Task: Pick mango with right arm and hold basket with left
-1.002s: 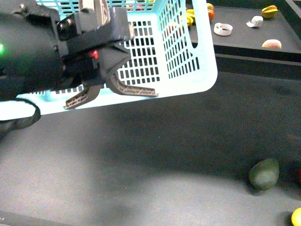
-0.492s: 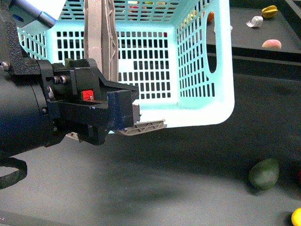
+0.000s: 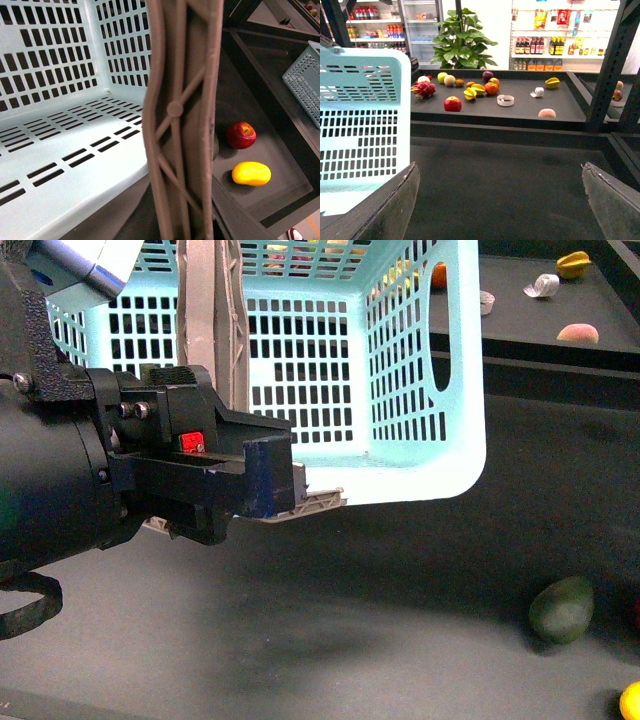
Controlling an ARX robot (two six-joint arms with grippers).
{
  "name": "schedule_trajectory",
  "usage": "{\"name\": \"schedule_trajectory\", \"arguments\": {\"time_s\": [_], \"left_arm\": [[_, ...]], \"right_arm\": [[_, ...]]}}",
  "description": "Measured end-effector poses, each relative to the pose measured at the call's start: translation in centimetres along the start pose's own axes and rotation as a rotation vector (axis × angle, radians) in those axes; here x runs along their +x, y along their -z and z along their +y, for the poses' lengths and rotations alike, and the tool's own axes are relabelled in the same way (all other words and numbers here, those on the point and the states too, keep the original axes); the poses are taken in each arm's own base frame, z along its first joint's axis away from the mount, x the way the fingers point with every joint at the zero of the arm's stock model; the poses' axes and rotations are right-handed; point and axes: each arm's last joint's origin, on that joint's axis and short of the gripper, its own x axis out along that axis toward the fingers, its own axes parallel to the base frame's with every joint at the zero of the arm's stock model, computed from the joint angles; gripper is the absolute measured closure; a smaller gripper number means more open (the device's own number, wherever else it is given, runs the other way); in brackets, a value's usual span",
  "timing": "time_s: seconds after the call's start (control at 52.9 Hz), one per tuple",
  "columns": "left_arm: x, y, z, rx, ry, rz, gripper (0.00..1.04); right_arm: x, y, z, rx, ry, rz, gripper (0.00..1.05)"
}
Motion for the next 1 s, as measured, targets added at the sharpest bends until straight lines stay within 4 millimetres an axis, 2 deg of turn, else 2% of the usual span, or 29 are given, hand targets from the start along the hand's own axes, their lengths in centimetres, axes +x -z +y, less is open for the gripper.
{"name": "schedule_trajectory", "arguments": {"time_s": [0.246, 0.359, 0.435, 0.605, 0.719, 0.908, 1.002], "left_arm": [[0.0, 0.0, 0.0, 0.0, 0.001, 0.0, 0.94], [0.0, 0.0, 0.0, 0.0, -0.004, 0.0, 0.94], [0.0, 0.0, 0.0, 0.001, -0.005, -0.001, 0.94], [0.0, 0.0, 0.0, 0.001, -0.001, 0.001, 0.94], [0.0, 0.0, 0.0, 0.001, 0.002, 0.001, 0.94], [0.0, 0.0, 0.0, 0.001, -0.006, -0.001, 0.94], [0.0, 0.0, 0.0, 0.001, -0.004, 0.0, 0.94]], "right_arm": [[0.0, 0.0, 0.0, 0.0, 0.013, 0.002, 0.08], [0.9, 0.2, -0.3, -0.005, 0.327, 0.063, 0.08], [1.8, 0.4, -0.9, -0.018, 0.374, 0.102, 0.08], [4.7, 0.3, -2.8, -0.05, 0.346, 0.184, 0.08], [6.9, 1.1, -4.3, -0.094, 0.281, 0.283, 0.08], [9.4, 3.8, -7.0, -0.161, 0.2, 0.463, 0.08], [10.0, 6.6, -8.6, -0.207, 0.09, 0.624, 0.08]]}}
